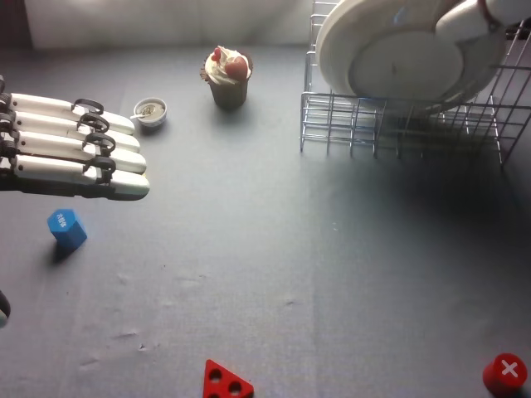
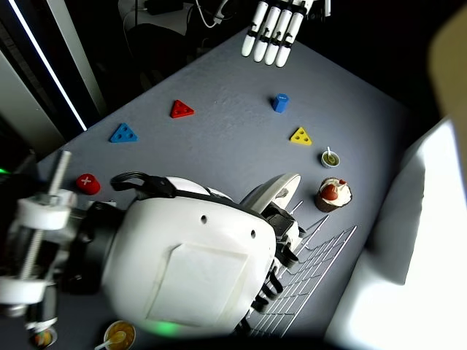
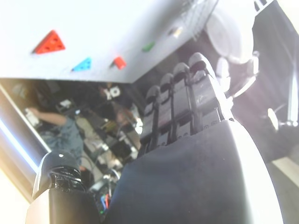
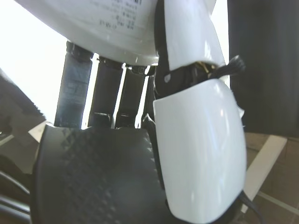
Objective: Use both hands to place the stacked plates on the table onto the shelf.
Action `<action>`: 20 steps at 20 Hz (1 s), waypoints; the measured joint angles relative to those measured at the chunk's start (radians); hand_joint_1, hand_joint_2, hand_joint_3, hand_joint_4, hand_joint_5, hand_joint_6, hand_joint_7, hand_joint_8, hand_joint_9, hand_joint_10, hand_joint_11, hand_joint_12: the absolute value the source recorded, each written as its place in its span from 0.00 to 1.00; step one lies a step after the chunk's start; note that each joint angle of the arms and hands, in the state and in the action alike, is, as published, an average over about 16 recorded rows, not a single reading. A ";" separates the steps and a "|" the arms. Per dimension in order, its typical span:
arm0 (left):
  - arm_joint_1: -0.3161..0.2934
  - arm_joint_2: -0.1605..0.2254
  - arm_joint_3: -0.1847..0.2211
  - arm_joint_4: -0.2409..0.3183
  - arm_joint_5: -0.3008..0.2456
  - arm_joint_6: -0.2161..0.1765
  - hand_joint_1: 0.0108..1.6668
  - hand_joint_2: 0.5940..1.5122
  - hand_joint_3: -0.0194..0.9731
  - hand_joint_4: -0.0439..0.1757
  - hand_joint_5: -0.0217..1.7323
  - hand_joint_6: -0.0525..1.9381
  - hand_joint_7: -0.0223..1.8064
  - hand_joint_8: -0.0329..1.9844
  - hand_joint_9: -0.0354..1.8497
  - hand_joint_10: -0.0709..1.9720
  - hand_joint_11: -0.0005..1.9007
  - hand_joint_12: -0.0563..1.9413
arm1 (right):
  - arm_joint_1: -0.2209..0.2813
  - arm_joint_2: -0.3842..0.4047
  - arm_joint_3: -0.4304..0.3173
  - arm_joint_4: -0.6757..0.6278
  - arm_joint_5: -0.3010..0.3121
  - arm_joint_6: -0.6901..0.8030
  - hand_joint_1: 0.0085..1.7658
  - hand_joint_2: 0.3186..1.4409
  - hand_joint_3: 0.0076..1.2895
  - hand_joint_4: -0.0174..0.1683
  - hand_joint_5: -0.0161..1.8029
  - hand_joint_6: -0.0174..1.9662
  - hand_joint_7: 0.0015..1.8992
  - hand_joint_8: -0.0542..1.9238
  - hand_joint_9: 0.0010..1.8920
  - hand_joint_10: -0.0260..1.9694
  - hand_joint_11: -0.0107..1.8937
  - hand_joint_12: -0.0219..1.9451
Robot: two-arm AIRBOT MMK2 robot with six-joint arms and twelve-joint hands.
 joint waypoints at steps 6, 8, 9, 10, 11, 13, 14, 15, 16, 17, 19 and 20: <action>0.003 -0.002 -0.009 0.001 0.007 0.000 0.08 0.43 0.02 0.23 0.07 0.04 0.09 0.02 0.10 0.04 0.07 0.04 | -0.051 -0.030 0.032 0.018 0.035 0.002 0.82 0.58 0.00 0.05 0.50 0.44 0.56 0.29 0.61 0.32 0.54 0.56; 0.003 -0.003 -0.010 0.001 0.007 0.000 0.08 0.43 0.02 0.23 0.07 0.04 0.09 0.02 0.10 0.04 0.08 0.04 | -0.064 -0.038 0.040 0.024 0.046 0.002 0.80 0.59 0.00 0.05 0.49 0.39 0.55 0.26 0.60 0.28 0.55 0.50; 0.004 -0.003 -0.010 0.001 0.007 0.000 0.08 0.43 0.02 0.23 0.07 0.04 0.09 0.02 0.10 0.04 0.08 0.04 | -0.070 -0.040 0.043 0.028 0.051 0.003 0.79 0.59 0.00 0.05 0.49 0.37 0.54 0.24 0.59 0.27 0.55 0.47; 0.004 -0.004 -0.010 0.001 0.007 0.000 0.08 0.43 0.02 0.23 0.07 0.04 0.09 0.02 0.10 0.04 0.08 0.04 | -0.074 -0.043 0.045 0.031 0.056 0.003 0.77 0.59 0.00 0.06 0.49 0.34 0.54 0.22 0.58 0.25 0.55 0.43; 0.004 -0.004 -0.010 0.001 0.007 0.000 0.08 0.43 0.02 0.23 0.07 0.04 0.09 0.02 0.10 0.04 0.08 0.04 | -0.077 -0.044 0.047 0.033 0.060 0.004 0.76 0.60 0.00 0.06 0.48 0.32 0.53 0.21 0.58 0.23 0.55 0.40; 0.005 -0.004 -0.010 0.001 0.006 0.000 0.08 0.43 0.02 0.23 0.07 0.04 0.09 0.02 0.10 0.04 0.08 0.04 | -0.082 -0.047 0.048 0.036 0.068 0.005 0.73 0.60 0.00 0.06 0.47 0.26 0.51 0.18 0.56 0.19 0.55 0.34; 0.005 -0.004 -0.010 0.002 0.005 0.000 0.08 0.43 0.02 0.23 0.08 0.04 0.09 0.02 0.10 0.04 0.08 0.04 | -0.083 -0.047 0.047 0.036 0.072 0.005 0.71 0.60 0.00 0.06 0.46 0.24 0.50 0.16 0.56 0.17 0.55 0.31; 0.005 -0.004 -0.010 0.002 0.004 0.000 0.08 0.43 0.02 0.23 0.08 0.04 0.09 0.02 0.10 0.04 0.08 0.04 | -0.083 -0.047 0.046 0.035 0.076 0.005 0.70 0.61 0.00 0.07 0.46 0.21 0.49 0.14 0.55 0.15 0.55 0.27; 0.006 -0.004 -0.010 0.002 0.003 0.000 0.08 0.43 0.02 0.23 0.08 0.04 0.09 0.02 0.10 0.04 0.08 0.04 | -0.082 -0.046 0.044 0.033 0.080 0.006 0.68 0.61 0.00 0.07 0.45 0.19 0.48 0.13 0.54 0.13 0.55 0.24; 0.006 -0.004 -0.010 0.002 0.002 0.000 0.08 0.43 0.02 0.23 0.08 0.04 0.09 0.02 0.10 0.04 0.08 0.04 | -0.080 -0.044 0.041 0.030 0.085 0.006 0.67 0.61 0.00 0.07 0.45 0.16 0.48 0.10 0.53 0.11 0.55 0.21; 0.006 -0.004 -0.010 0.001 0.001 0.000 0.08 0.43 0.02 0.23 0.08 0.04 0.09 0.02 0.09 0.04 0.08 0.04 | -0.073 -0.039 0.034 0.022 0.099 0.006 0.64 0.61 0.00 0.07 0.44 0.10 0.46 0.06 0.52 0.06 0.55 0.17; 0.006 -0.004 -0.010 0.001 0.000 0.000 0.08 0.43 0.02 0.23 0.07 0.04 0.09 0.02 0.09 0.04 0.08 0.04 | -0.069 -0.036 0.029 0.018 0.109 0.003 0.63 0.61 0.00 0.08 0.43 0.07 0.46 0.04 0.52 0.04 0.55 0.17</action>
